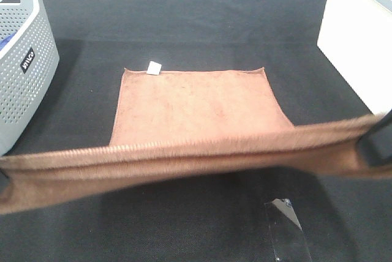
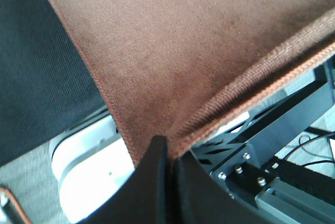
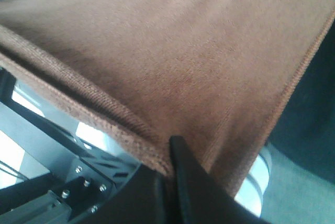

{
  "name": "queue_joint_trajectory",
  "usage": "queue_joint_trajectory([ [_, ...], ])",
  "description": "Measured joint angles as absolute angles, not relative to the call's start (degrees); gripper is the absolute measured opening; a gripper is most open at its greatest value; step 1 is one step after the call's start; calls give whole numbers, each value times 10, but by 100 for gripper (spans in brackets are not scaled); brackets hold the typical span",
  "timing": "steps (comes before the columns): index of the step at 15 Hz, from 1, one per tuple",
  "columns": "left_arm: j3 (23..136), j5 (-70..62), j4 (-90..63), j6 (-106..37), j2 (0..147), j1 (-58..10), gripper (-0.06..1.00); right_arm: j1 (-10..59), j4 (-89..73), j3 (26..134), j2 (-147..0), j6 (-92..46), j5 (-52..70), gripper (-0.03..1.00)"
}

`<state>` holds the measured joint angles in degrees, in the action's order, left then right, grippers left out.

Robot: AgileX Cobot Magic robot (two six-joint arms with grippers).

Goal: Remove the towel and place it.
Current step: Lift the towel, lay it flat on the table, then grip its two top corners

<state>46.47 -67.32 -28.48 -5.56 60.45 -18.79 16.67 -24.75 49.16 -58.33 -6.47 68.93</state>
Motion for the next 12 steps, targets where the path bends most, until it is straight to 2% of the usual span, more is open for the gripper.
queue_joint_trajectory([
  [6,441,-675,-292,-56,702,-192,0,164,-253,438,-659,-65,686,0],
  [9,398,-675,-286,0,705,-281,0,162,-262,380,-659,-70,689,0],
  [12,395,-675,-279,37,706,-302,0,161,-272,343,-661,-86,690,0],
])
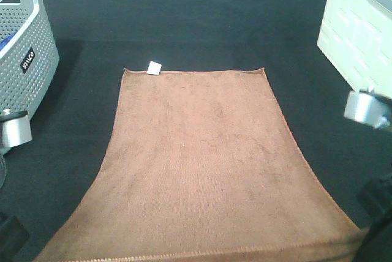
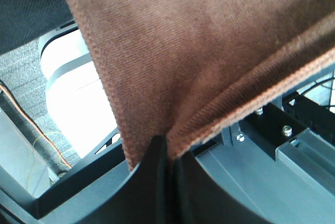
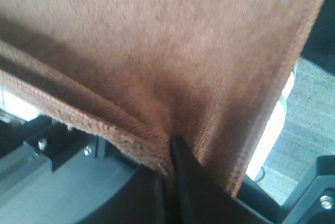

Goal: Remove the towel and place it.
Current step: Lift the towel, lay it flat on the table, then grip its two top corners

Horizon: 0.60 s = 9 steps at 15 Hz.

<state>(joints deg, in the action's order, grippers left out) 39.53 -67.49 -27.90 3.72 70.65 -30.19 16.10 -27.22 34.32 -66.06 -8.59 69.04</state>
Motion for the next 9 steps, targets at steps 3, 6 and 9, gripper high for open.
queue_joint_trajectory([
  [3,395,-674,-283,33,762,-304,0,161,-278,315,-705,-108,689,0],
  [6,395,-673,-289,10,837,-304,0,160,-276,315,-758,-129,688,0],
  [9,408,-674,-293,0,862,-304,0,160,-265,315,-802,-129,681,0],
])
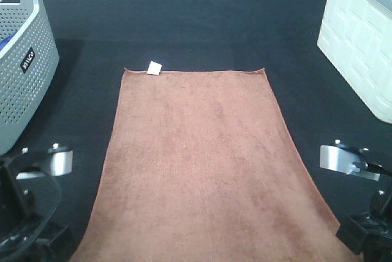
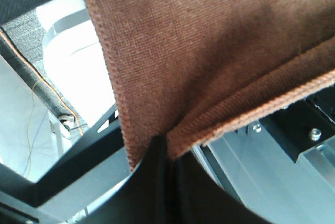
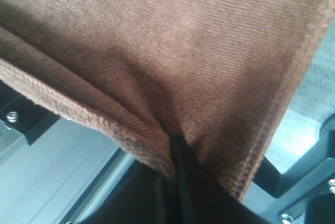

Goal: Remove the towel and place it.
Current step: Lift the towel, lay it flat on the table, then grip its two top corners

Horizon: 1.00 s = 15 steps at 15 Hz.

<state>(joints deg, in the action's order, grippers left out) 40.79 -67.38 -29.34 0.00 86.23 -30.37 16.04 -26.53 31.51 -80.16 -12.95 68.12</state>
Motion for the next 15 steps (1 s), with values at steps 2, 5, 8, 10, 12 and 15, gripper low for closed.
queue_joint_trajectory([
  [2,425,-674,-292,-5,864,-304,0,160,-254,315,-814,-135,657,0],
  [5,428,-678,-296,-26,896,-304,0,160,-252,315,-823,-140,621,0],
  [8,449,-684,-296,-41,932,-315,0,160,-249,315,-833,-144,608,0],
  [10,476,-688,-292,-49,963,-349,0,159,-250,314,-839,-152,605,0],
  [12,490,-689,-290,-49,993,-374,0,159,-253,314,-841,-158,604,0],
  [15,505,-690,-289,-49,1010,-398,3,159,-254,314,-843,-159,603,1],
])
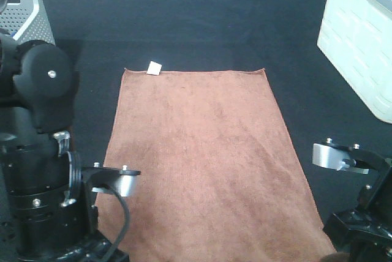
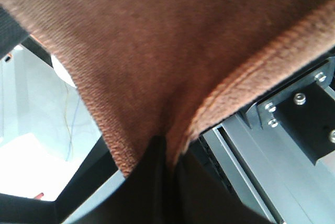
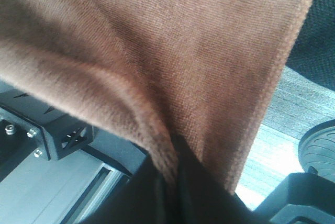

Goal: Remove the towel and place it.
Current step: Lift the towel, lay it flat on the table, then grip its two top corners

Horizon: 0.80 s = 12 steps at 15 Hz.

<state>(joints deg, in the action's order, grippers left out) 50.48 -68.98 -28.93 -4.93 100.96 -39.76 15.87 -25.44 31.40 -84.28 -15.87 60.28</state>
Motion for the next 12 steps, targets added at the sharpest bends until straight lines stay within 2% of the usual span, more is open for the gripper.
queue_joint_trajectory([
  [2,510,-690,-293,-48,1011,-401,9,159,-259,314,-843,-159,607,7],
  [4,510,-689,-293,-47,1011,-405,24,159,-269,314,-843,-162,610,18],
  [6,510,-684,-294,-36,1011,-420,53,159,-286,314,-843,-164,610,38],
  [7,510,-681,-295,-27,1011,-437,75,159,-298,314,-843,-165,608,56],
  [8,510,-681,-295,-26,1011,-447,86,159,-300,314,-843,-165,608,66],
  [10,510,-681,-296,-25,1011,-458,93,159,-302,314,-843,-165,600,76],
  [12,513,-681,-295,-24,1011,-458,94,158,-302,314,-843,-166,589,77],
])
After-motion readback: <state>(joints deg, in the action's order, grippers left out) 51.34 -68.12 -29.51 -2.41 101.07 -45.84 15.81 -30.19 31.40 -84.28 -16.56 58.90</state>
